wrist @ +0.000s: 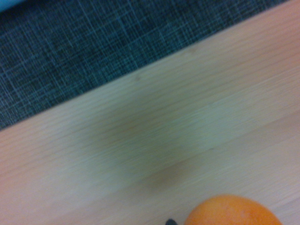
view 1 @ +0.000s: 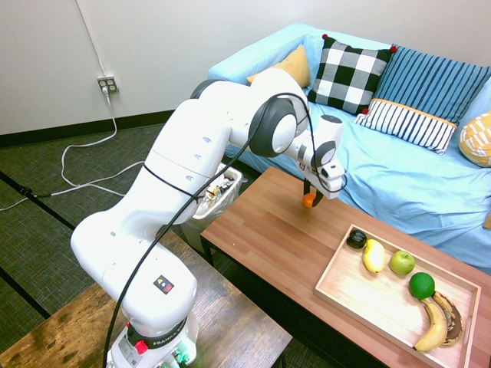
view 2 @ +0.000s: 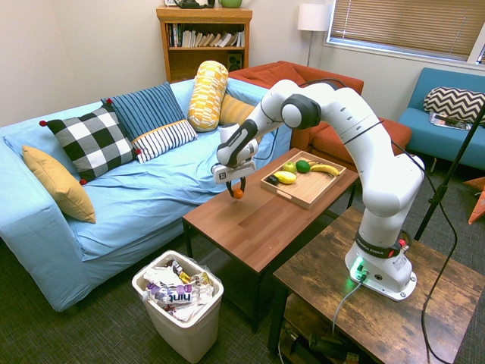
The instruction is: Put the tangerine in the tray
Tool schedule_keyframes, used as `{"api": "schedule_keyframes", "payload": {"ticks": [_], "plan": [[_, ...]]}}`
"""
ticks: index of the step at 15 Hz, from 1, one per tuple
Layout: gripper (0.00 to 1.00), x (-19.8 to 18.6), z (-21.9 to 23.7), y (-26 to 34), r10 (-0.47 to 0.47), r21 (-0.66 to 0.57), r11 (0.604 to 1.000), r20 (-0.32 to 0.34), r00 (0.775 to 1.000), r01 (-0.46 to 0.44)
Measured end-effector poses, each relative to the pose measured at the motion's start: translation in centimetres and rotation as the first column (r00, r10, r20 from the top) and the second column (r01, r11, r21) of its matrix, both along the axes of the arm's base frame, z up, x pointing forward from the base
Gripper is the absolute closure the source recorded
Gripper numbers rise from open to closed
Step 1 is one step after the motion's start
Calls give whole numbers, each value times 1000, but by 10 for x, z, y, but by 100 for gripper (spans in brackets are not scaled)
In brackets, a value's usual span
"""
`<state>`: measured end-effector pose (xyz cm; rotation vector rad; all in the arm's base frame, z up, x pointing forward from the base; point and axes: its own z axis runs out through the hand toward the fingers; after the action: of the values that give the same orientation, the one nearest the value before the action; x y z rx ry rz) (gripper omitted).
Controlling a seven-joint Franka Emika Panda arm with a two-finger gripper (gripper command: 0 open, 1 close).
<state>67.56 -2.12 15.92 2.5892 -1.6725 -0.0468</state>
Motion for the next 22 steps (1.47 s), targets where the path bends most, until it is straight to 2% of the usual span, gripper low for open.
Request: {"api": "schedule_keyframes", "payload": {"ticks": [4, 8, 14, 18, 22], "plan": [[100, -22, 66, -77, -64, -35, 997, 47, 997, 66], [100, -63, 85, -173, -168, -112, 979, 33, 985, 171], [100, -112, 29, -261, -282, -202, 942, -47, 958, 268], [100, -131, -20, -276, -314, -235, 930, -105, 944, 283], [100, -141, -49, -281, -324, -248, 926, -134, 937, 284]]}}
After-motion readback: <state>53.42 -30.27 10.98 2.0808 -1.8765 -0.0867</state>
